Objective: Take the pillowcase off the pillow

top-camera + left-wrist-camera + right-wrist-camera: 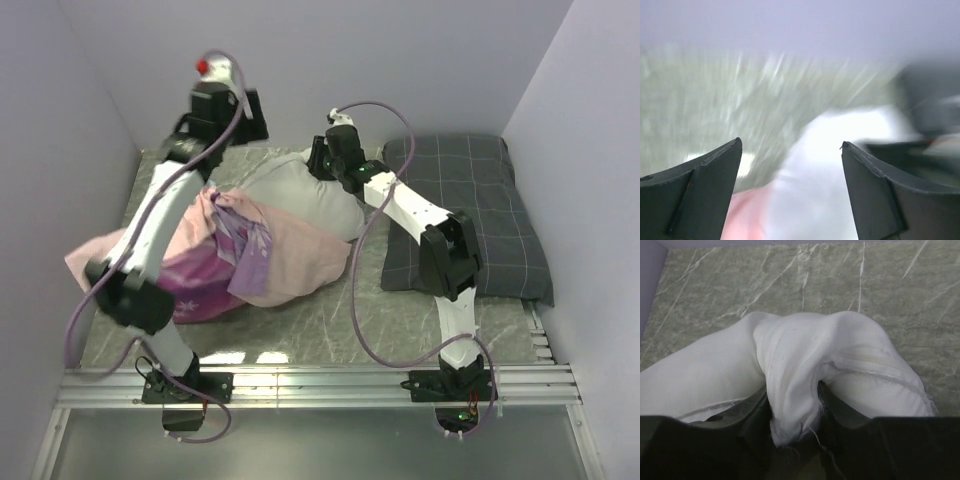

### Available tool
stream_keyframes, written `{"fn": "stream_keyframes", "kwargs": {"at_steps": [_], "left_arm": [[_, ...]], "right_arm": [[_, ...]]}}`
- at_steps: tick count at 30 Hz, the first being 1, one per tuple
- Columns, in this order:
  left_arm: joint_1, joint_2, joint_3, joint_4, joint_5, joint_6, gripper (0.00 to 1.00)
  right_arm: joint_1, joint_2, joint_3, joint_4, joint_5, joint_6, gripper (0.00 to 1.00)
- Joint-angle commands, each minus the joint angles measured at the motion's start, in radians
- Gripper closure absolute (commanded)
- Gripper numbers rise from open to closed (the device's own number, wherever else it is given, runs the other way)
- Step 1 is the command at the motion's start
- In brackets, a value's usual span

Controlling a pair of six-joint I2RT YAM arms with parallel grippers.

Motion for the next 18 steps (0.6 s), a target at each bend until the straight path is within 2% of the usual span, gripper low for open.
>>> {"fn": "stream_keyframes", "kwargs": {"at_steps": [1,5,9,10,12,13,16,18], "left_arm": [[-0.032,-0.210,0.017,0.184,-0.034,-0.043,0.13],[-0.072,-0.360,-0.065,0.242,-0.048,-0.034,0.13],[-0.140,-0.435,-0.120,0.121,-0.192,-0.086,0.15],[-0.150,-0.451,-0.176,0.090,-0.253,-0.109,0.16],[-0.176,-0.512,-0.265,0.038,-0.274,-0.178,0.18],[-0.188,-0.538,-0.386,0.041,-0.269,-0.198,0.18],[-0.240,-0.650,-0.625,0.101,-0.264,-0.251,0.16],[-0.256,-0.707,-0.709,0.103,-0.265,-0.293,0.15]], "right_arm": [[0.007,0.118,0.016,-0.264,-0.028,-0.003,0.57],[0.005,0.215,0.127,-0.347,-0.061,-0.003,0.52],[0.005,0.172,0.058,-0.279,-0.073,0.017,0.48],[0.007,0.166,0.052,-0.275,-0.071,0.017,0.47],[0.003,0.149,0.044,-0.278,-0.062,0.019,0.46],[0.002,0.141,0.040,-0.270,-0.059,0.019,0.46],[-0.003,0.077,-0.009,-0.232,-0.062,0.029,0.41],[-0.004,0.025,-0.025,-0.213,-0.058,0.028,0.37]]}}
